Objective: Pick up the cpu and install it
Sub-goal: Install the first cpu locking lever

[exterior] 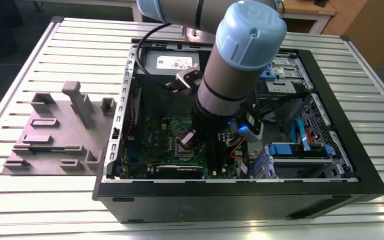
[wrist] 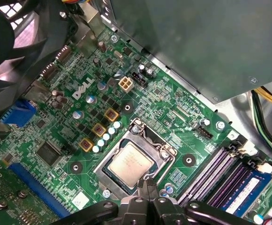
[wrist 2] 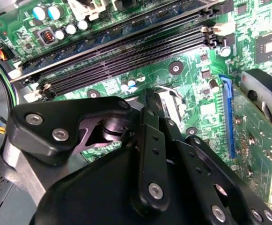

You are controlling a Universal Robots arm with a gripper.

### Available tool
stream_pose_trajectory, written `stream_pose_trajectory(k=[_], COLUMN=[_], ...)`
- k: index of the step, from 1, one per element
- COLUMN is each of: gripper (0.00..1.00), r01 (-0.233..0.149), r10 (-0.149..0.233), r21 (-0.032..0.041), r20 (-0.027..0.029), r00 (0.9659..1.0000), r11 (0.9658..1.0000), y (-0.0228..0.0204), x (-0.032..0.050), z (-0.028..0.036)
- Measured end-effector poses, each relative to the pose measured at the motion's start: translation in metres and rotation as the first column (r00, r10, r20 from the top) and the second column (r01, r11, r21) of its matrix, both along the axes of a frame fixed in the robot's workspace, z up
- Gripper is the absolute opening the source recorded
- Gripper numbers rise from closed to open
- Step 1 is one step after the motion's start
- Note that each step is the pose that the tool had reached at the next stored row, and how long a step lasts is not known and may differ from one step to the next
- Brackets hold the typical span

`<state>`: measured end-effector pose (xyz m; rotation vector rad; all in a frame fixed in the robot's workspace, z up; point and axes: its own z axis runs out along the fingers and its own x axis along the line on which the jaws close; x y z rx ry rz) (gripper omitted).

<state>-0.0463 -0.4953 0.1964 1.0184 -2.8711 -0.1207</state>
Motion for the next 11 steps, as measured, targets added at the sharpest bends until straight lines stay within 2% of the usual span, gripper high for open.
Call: stream_pose_trajectory(k=[11], gripper=[0.1], r01=[0.0], r10=[0.0], r21=[-0.0068], r20=[-0.0002], r00=[1.0], r11=[1.0], y=[-0.0024], x=[0.0001], z=[-0.0045])
